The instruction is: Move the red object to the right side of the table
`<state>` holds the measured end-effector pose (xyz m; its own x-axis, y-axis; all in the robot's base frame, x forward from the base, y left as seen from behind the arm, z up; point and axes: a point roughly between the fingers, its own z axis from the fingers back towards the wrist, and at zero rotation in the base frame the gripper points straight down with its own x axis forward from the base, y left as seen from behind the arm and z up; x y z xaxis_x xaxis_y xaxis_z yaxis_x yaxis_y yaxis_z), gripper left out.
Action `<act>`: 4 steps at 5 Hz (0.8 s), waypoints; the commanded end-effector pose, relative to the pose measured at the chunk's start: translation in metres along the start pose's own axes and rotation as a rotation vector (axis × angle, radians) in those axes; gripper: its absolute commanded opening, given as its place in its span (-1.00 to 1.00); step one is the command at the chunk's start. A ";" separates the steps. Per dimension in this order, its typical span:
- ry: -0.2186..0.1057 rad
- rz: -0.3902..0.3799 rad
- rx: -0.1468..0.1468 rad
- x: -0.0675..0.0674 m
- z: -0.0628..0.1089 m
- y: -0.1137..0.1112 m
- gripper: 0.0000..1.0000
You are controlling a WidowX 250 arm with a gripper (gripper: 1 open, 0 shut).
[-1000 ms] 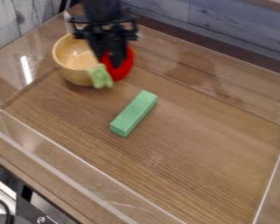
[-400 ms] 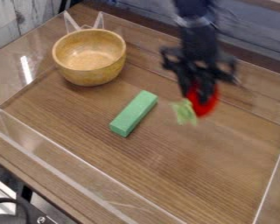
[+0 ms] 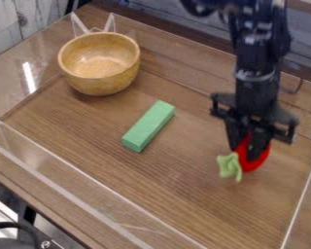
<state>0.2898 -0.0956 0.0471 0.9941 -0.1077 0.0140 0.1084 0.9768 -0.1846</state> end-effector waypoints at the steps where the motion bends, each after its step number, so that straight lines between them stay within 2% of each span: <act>1: -0.034 -0.011 0.007 0.004 -0.003 0.006 -1.00; 4: -0.024 0.008 0.025 0.006 -0.014 0.028 -1.00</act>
<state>0.2947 -0.0784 0.0273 0.9947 -0.1003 0.0234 0.1029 0.9799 -0.1711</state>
